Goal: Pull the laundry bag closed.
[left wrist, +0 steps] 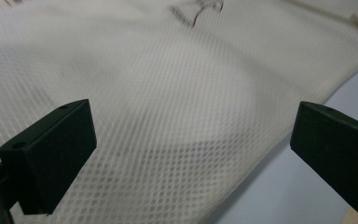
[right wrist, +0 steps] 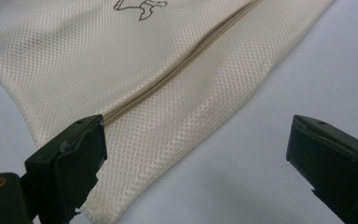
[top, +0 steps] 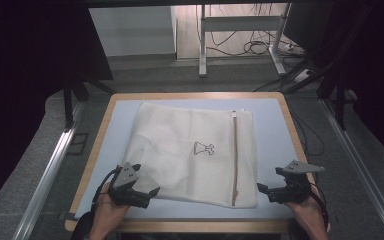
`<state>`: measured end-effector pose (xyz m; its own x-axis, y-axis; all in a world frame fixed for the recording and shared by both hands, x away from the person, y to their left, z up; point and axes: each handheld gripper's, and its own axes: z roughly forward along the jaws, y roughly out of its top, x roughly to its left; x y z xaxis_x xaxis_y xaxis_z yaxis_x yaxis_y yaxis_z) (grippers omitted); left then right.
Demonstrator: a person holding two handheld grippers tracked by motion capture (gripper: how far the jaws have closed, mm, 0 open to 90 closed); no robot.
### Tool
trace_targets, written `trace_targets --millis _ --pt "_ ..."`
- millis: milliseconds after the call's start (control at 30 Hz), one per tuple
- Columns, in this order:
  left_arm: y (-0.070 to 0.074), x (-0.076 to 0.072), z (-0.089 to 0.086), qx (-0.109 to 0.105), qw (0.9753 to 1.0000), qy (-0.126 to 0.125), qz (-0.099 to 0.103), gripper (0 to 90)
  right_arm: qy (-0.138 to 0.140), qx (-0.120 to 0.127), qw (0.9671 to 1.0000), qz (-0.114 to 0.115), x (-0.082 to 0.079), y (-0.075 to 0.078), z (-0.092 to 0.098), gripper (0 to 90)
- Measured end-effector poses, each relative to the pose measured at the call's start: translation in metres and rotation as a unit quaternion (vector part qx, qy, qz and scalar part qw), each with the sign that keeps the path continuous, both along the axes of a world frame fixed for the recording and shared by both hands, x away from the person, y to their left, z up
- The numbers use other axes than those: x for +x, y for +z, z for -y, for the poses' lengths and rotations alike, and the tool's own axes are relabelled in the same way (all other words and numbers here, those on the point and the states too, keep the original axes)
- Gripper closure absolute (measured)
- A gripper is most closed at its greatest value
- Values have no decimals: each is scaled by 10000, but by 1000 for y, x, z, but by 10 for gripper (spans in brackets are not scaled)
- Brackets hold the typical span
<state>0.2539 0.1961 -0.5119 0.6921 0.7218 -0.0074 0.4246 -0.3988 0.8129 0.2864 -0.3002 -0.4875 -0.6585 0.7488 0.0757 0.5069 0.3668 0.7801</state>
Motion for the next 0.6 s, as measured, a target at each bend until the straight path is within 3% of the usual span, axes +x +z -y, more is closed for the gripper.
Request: trace_targets --millis 67,100,167,333,600 --pt "-2 3 -2 -98 9999 -15 -75 0 33 16 10000 21 0 0 0 52" --pt "-4 6 -3 -346 9992 -61 -166 0 72 50 9999 103 -2 1 -1 66" --pt "-4 7 -2 -521 9982 -191 -235 0 98 -5 9997 207 -5 2 -3 66" --pt "-3 4 3 -203 9997 -160 -32 0 198 -49 9993 314 -8 2 -7 37" --pt "-2 6 -1 -336 9994 -96 0 0 229 -48 9991 354 -6 1 -7 34"
